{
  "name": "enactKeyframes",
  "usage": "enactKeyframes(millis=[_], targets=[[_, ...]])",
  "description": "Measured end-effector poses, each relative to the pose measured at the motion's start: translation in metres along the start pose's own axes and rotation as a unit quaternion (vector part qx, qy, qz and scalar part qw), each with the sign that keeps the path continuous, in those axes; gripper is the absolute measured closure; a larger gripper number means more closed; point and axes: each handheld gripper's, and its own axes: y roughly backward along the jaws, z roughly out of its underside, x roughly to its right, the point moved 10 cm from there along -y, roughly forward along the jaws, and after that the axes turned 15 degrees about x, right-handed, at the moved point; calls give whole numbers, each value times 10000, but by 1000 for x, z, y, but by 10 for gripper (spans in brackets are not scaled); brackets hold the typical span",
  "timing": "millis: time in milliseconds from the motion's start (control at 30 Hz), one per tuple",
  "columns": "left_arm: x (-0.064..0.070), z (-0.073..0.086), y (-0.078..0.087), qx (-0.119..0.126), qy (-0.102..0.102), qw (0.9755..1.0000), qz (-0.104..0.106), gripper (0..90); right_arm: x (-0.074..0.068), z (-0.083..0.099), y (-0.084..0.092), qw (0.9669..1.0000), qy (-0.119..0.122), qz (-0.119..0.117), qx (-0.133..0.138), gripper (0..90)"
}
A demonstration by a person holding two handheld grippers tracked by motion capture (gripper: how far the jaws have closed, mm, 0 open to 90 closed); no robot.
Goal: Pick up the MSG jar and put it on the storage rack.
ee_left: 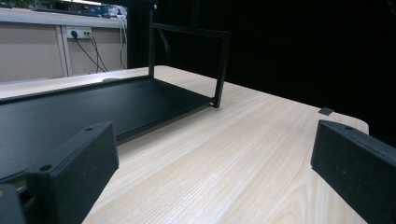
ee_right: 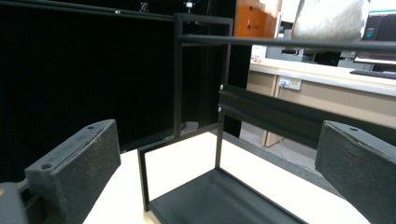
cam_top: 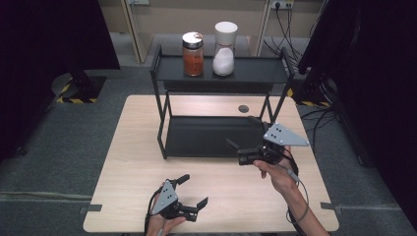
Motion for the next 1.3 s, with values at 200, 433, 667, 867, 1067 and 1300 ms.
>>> enactKeyframes(millis=[200,433,667,867,1067,1300], targets=[[0,0,0,15,-2,10000,-17,2,-4,14,10,10000,-69,-34,-47,3],[-1,0,0,26,-5,10000,-31,2,-9,28,20,9999,-65,-25,-76,3],[-1,-1,1,41,-13,10000,-32,2,-18,38,28,9999,-34,-85,-72,3],[-2,-1,1,54,-13,10000,-21,2,-25,46,35,9999,-21,-106,-56,3],[-2,-1,1,92,-19,10000,-1,2,-32,55,44,9999,63,-65,-46,3],[-2,-2,2,114,-27,9999,-12,2,-34,68,52,10000,-21,-29,-37,3]])
